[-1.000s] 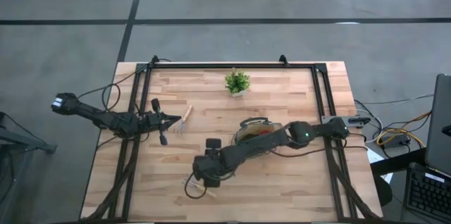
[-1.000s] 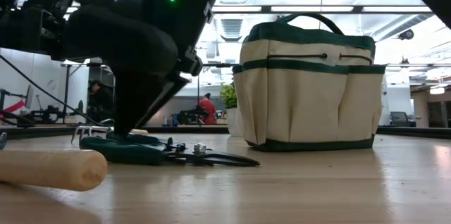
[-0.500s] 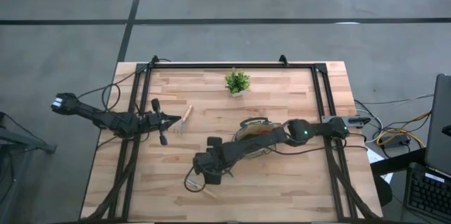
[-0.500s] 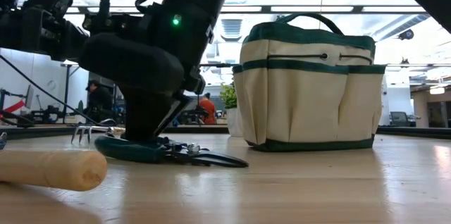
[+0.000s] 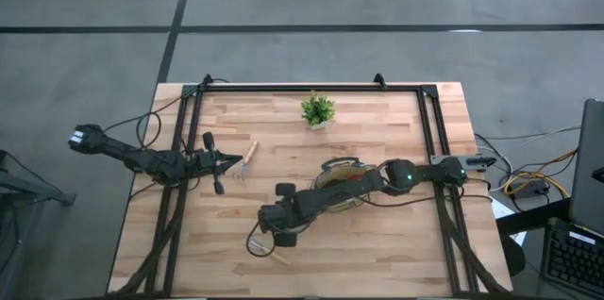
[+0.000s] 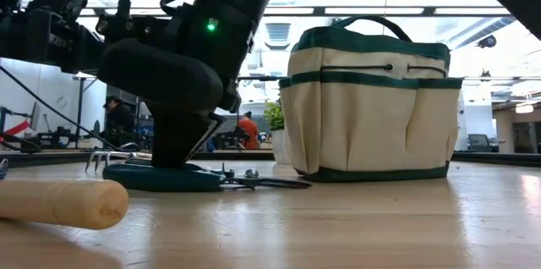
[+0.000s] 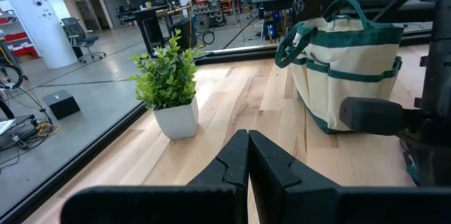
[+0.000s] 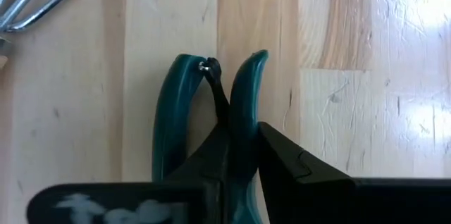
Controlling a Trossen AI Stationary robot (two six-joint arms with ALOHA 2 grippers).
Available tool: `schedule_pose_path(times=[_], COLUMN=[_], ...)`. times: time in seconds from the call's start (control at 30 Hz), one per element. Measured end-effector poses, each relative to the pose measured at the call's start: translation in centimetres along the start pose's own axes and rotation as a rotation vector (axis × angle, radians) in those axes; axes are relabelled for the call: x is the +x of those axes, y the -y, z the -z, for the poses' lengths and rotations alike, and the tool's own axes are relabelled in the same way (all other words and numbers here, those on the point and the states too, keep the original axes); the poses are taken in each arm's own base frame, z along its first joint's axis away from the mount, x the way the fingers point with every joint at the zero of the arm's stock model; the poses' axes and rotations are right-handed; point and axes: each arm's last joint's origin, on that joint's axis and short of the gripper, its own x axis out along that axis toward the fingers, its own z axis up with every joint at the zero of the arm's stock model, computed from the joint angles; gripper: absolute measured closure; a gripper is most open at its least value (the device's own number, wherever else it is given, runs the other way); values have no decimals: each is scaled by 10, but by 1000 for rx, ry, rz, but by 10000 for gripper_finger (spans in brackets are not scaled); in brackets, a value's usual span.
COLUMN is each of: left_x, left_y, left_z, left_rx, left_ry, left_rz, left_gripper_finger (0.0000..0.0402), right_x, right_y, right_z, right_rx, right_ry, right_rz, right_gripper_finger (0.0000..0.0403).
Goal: Pick & Place Garden tools in Gardening bag
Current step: Put the shear scissors into the side pocket of the gardening bag
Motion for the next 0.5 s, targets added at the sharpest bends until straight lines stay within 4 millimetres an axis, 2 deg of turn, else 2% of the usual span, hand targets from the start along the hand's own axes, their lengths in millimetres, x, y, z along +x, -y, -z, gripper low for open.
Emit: schedule_pose_path(times=[0.2,0.5], left_x=[0,0], left_y=[0,0], left_z=[0,0], left_rx=[0,3], left_ry=[0,-4], left_rz=[0,1], left_gripper_finger=[390,390], right_x=[-10,-53], right_y=[-3,-16], right_z=[-4,-12], right_rx=[-5,-33], right_ry=[25,103], right_rz=[-20,-76], right_gripper_finger=[362,362])
